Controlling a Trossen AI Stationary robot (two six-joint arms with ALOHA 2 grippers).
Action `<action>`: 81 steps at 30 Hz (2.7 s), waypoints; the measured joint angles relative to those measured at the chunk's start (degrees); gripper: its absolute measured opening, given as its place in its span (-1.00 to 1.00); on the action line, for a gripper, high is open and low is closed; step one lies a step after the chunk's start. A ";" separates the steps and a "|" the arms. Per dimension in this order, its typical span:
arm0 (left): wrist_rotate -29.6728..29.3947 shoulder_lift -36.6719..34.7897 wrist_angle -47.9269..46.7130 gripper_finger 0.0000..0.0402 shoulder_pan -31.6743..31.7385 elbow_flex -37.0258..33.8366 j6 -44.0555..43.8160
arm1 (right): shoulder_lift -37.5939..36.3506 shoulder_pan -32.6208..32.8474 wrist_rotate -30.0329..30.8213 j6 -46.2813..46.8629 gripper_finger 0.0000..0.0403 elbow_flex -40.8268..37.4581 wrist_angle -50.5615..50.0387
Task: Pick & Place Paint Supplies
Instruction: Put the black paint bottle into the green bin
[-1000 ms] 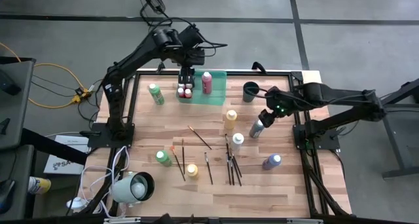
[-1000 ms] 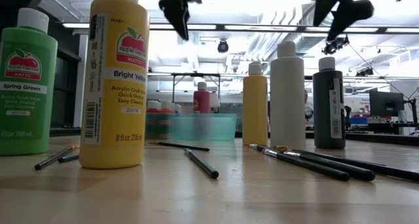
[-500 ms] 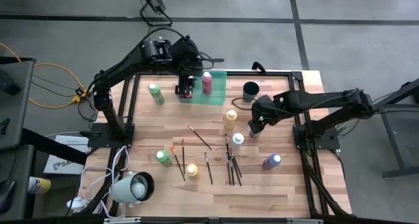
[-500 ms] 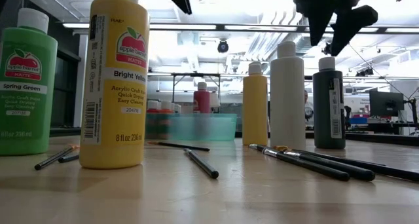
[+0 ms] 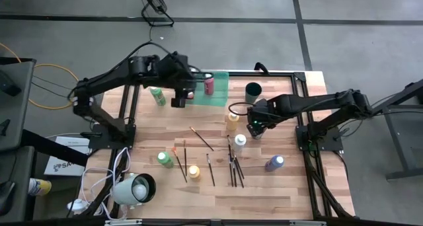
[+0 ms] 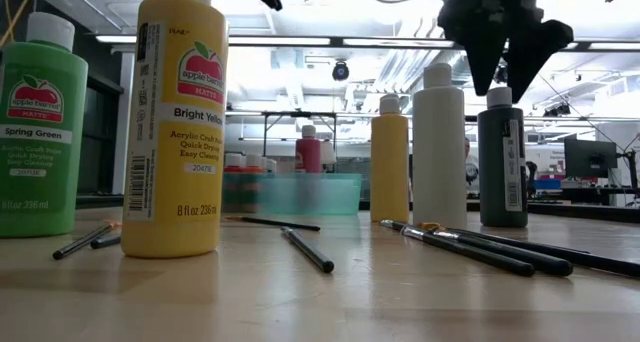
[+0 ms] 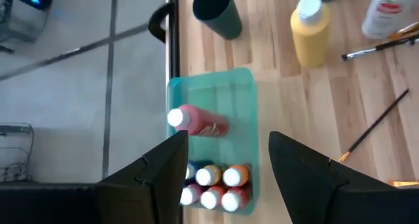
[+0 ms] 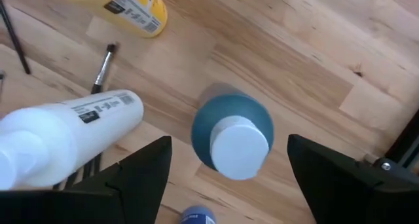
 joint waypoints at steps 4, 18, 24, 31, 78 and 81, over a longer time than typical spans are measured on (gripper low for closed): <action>1.97 -7.50 7.62 0.03 -1.23 -9.91 -1.60 | -0.02 0.00 0.38 -0.02 0.34 0.00 -0.18; 2.60 -31.41 25.57 0.03 -7.57 -35.62 -11.96 | -0.17 -0.02 -0.57 -0.80 0.07 -4.11 4.33; 2.34 -34.06 26.62 0.03 -8.21 -37.73 -13.83 | -0.17 -0.02 -0.02 0.14 0.07 -4.17 5.66; 2.27 -33.88 26.68 0.03 -8.21 -37.77 -13.79 | -0.52 -0.02 -2.03 0.09 0.07 -4.25 4.62; 2.25 -33.83 26.45 0.03 -8.19 -37.77 -13.82 | -4.10 3.17 6.08 4.62 0.07 -7.78 7.06; 2.25 -33.83 26.45 0.03 -8.19 -37.77 -13.85 | -4.19 3.17 5.87 4.55 0.07 -7.80 7.17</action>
